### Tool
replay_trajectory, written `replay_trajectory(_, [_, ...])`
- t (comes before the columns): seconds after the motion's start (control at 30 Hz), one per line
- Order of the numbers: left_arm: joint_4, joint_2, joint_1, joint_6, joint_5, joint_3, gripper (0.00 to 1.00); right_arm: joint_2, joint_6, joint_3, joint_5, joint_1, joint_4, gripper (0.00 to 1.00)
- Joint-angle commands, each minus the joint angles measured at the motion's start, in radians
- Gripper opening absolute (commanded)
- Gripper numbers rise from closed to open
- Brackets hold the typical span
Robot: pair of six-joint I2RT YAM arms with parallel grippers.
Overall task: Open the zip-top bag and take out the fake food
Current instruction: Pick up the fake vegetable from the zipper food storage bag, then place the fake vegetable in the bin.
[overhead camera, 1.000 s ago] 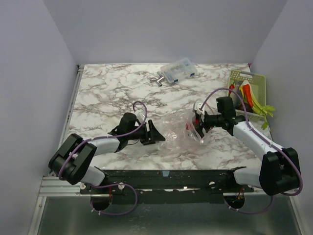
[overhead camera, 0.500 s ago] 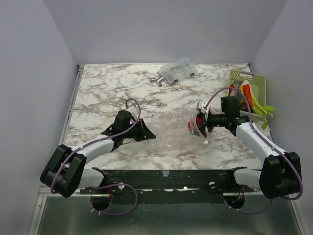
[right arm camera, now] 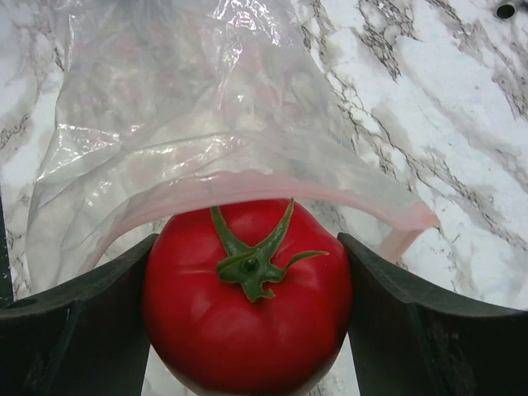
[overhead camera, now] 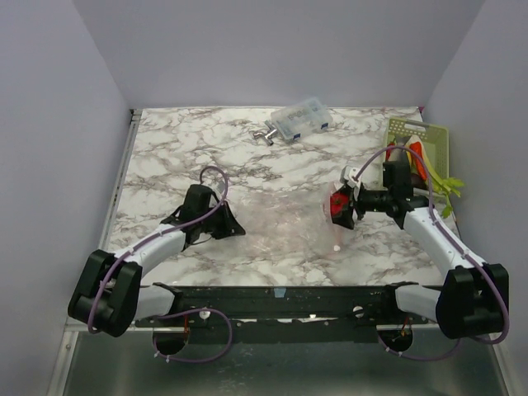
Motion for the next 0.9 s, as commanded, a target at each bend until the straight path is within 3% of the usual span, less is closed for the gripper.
replay_trajectory(0.0, [-0.073,-0.024,0.037,0.067,-0.032,0.059,0.04,-0.023,-0.043,0.033,-0.008,-0.030,-0.040,0.32])
replay_trajectory(0.43, [-0.097,0.029,0.132,0.129,-0.038,0.110,0.09,-0.015,-0.184,0.100,-0.127,-0.299,-0.243,0.32])
replay_trajectory(0.7, [-0.133,-0.026,0.169,0.148,-0.028,0.143,0.53,-0.030,0.059,0.113,-0.075,-0.429,-0.075,0.33])
replay_trajectory(0.87, [-0.208,-0.092,0.189,0.183,-0.033,0.187,0.77,-0.072,0.269,0.068,0.102,-0.434,0.147,0.33])
